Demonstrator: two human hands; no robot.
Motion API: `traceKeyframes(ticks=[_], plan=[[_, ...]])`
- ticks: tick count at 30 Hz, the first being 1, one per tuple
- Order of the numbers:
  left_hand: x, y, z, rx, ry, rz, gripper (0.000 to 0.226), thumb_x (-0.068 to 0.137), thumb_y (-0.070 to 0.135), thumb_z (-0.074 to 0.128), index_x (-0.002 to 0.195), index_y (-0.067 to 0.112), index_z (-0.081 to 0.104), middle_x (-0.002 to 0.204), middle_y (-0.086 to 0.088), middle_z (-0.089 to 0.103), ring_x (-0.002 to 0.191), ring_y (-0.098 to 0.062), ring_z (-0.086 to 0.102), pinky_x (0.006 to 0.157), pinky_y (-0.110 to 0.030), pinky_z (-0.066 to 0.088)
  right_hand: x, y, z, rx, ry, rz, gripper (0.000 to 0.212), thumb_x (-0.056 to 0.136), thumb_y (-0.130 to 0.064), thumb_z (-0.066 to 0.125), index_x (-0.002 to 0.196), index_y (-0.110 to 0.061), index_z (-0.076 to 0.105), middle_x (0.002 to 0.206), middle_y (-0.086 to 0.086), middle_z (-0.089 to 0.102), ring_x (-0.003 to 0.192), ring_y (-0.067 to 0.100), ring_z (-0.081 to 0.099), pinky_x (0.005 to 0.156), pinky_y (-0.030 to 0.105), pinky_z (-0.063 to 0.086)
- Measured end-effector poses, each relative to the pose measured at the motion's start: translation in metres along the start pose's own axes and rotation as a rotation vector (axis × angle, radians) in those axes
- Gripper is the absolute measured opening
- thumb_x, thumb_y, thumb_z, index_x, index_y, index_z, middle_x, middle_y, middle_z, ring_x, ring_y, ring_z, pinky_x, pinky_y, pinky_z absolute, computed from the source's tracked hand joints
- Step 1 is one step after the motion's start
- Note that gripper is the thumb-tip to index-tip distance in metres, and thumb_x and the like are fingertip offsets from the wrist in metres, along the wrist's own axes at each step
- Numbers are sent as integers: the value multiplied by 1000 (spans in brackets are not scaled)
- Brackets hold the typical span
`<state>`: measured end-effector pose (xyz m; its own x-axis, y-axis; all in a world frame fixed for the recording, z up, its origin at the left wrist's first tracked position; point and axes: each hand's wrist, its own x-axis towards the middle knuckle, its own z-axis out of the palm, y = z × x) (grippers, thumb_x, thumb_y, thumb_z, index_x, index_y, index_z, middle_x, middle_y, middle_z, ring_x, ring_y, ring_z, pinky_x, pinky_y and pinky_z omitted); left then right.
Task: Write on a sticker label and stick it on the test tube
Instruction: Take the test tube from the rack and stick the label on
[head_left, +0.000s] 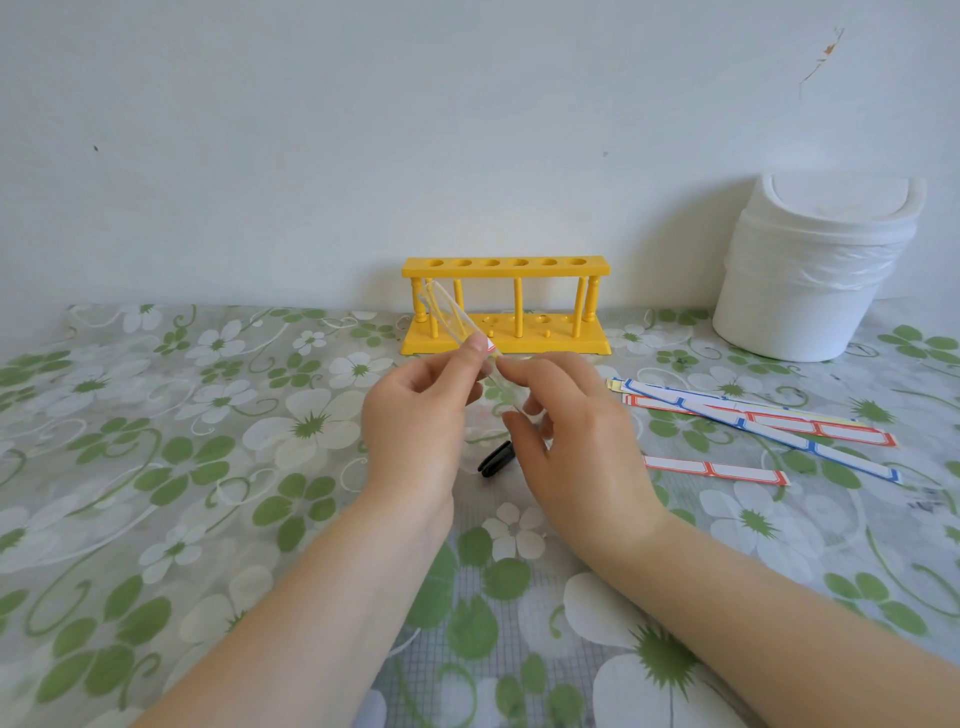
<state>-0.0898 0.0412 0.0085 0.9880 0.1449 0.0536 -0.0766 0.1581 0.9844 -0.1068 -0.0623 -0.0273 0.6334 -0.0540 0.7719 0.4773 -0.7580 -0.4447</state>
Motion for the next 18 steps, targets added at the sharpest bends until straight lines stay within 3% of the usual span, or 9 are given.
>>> traceKeyframes(ticks=[10,15,18], plan=[[1,-1,-1,-3,3,18,12,78,34,69,72,25,73,70,9,71,57,7,61,62,-17,44,0,1,-1,45,-6,31,45,74,4,63,113,-19,61,101,4,62,79,15,56,65,31,51],[1,-1,-1,-14,-7,38,16,82,35,65,73,26,75,75,9,75,69,2,67,66,-18,46,1,1,-2,91,-7,90,40,78,-2,61,112,-21,60,97,-10,55,75,7,53,66,27,49],[0,-2,0,-3,-26,69,19,86,35,60,77,27,75,80,10,76,77,1,69,68,-18,44,1,3,-4,123,-10,135,37,81,-5,59,115,-20,59,98,-6,60,77,10,55,69,24,47]])
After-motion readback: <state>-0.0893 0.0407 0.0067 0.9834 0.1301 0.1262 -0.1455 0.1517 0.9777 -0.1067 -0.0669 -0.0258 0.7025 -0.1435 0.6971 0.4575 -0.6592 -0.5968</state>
